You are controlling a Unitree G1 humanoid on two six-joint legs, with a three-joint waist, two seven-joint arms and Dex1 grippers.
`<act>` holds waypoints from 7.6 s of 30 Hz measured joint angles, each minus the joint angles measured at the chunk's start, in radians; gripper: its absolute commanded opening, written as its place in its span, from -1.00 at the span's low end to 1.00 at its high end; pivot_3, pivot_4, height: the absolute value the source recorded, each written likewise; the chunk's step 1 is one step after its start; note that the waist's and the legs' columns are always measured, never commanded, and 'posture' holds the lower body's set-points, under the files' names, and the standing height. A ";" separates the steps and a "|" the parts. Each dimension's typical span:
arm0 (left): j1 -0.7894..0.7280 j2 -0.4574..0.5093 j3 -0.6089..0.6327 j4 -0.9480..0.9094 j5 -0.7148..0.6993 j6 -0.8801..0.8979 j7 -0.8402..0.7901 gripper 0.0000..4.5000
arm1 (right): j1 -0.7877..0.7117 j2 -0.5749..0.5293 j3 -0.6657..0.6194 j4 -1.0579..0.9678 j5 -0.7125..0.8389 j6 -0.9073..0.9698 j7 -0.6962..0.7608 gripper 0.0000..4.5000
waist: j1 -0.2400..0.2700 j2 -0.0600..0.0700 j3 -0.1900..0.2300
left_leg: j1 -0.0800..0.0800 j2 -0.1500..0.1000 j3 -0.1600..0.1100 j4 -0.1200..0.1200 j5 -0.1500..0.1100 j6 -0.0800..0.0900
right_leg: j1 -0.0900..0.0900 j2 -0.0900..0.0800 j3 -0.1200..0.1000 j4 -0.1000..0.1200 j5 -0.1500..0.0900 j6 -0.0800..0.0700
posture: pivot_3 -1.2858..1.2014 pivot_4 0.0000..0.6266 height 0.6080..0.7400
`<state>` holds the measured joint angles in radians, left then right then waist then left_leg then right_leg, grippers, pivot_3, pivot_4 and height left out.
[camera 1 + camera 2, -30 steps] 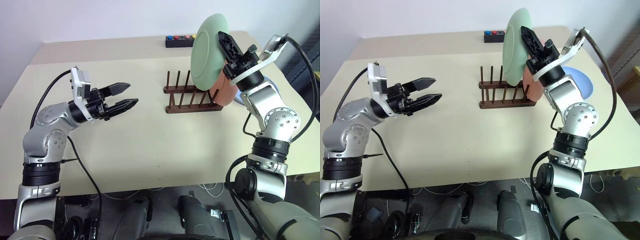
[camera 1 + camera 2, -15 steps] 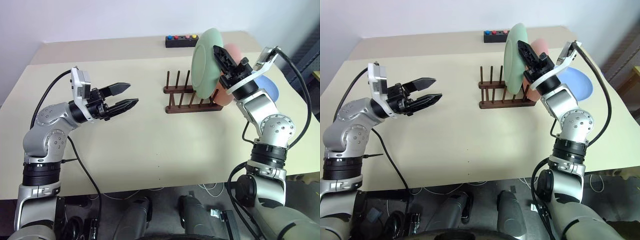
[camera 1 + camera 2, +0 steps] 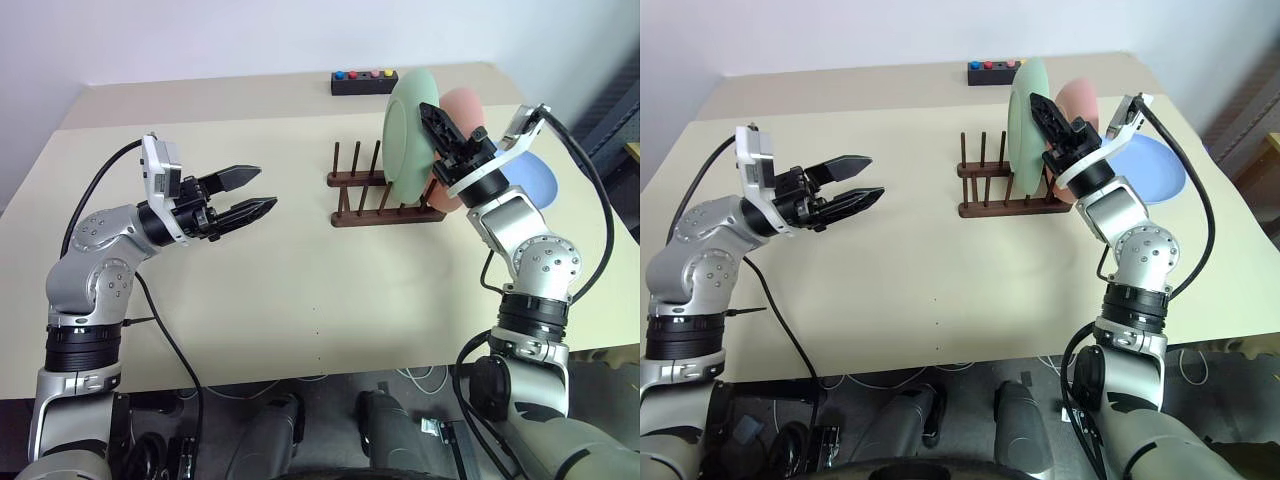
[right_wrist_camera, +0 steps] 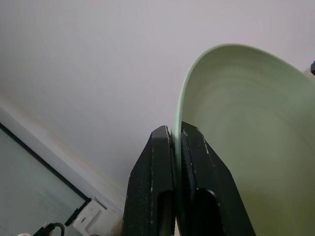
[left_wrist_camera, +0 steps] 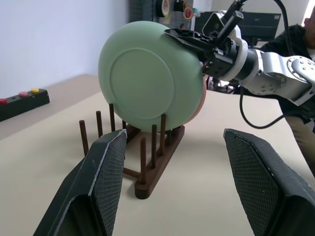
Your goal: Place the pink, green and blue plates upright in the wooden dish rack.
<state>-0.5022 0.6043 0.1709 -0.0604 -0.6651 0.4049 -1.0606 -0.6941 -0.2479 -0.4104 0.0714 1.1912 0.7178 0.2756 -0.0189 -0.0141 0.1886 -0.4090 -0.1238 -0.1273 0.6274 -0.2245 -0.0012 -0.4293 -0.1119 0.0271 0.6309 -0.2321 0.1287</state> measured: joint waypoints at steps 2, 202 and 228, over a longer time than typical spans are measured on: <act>0.000 0.000 0.000 0.000 0.000 0.000 0.000 0.46 | 0.004 0.001 0.002 0.000 0.000 0.001 0.000 -0.37 | 0.000 0.000 0.000 | 0.000 0.000 0.000 0.000 0.000 0.000 | 0.000 0.000 0.000 0.000 0.000 0.000 | 0.03 -0.52 1.00; -0.213 -0.413 -0.509 -0.064 0.348 0.237 0.275 0.46 | -0.231 -0.563 0.304 1.097 -1.175 -0.505 0.554 0.58 | 0.001 0.005 0.000 | 0.001 0.000 0.005 0.003 0.003 -0.004 | 0.003 0.000 0.002 0.000 0.000 0.000 | 0.03 -0.52 1.00; -0.210 -0.410 -0.316 -0.059 0.260 0.218 0.319 0.46 | -0.423 -0.538 -0.026 0.884 -0.841 -0.522 0.422 -0.99 | 0.004 0.006 0.000 | 0.000 0.000 0.005 0.004 0.002 -0.004 | 0.003 0.000 0.002 -0.001 0.000 0.000 | 0.03 -0.52 1.00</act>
<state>-0.7120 0.1943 -0.1456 -0.1190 -0.4051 0.6232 -0.7417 -1.1166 -0.7863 -0.4367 0.9550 0.3506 0.1958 0.6973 -0.0148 -0.0086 0.1884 -0.4086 -0.1241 -0.1223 0.6310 -0.2220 -0.0053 -0.4267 -0.1123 0.0289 0.6303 -0.2321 0.1292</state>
